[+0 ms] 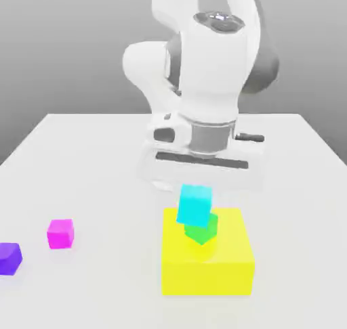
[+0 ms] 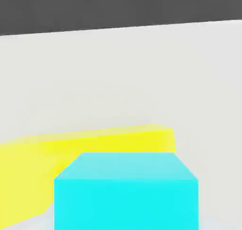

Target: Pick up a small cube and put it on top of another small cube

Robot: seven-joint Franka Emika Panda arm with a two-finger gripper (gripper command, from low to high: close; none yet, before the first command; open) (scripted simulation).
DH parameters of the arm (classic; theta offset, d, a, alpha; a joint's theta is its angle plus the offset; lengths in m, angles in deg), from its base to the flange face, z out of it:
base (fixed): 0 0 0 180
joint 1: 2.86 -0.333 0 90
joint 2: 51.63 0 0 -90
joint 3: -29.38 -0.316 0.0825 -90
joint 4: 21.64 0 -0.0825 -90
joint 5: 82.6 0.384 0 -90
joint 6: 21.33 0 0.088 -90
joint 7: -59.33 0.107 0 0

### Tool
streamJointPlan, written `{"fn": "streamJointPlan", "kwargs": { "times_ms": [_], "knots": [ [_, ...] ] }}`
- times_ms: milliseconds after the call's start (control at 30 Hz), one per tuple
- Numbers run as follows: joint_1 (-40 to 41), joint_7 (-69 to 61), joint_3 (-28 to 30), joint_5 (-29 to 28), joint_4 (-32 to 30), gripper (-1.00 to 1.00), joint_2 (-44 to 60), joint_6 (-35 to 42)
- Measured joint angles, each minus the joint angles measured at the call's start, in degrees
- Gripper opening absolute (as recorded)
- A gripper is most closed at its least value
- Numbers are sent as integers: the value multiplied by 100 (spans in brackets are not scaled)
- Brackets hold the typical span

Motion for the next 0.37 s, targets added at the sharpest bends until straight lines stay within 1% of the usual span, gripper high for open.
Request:
{"fn": "streamJointPlan", "kwargs": {
  "times_ms": [100, 167, 267, 300, 367],
  "knots": [
    [-304, -683, 205, 312, -323, -100, -503, 148],
    [-340, -803, 212, 366, -459, -100, -316, -181],
    [-322, -810, 173, 351, -626, -100, 213, -879],
    [-315, -805, 162, 343, -661, 100, 335, -1035],
    [-315, -805, 162, 344, -661, 100, 335, -1035]
  ]
}}
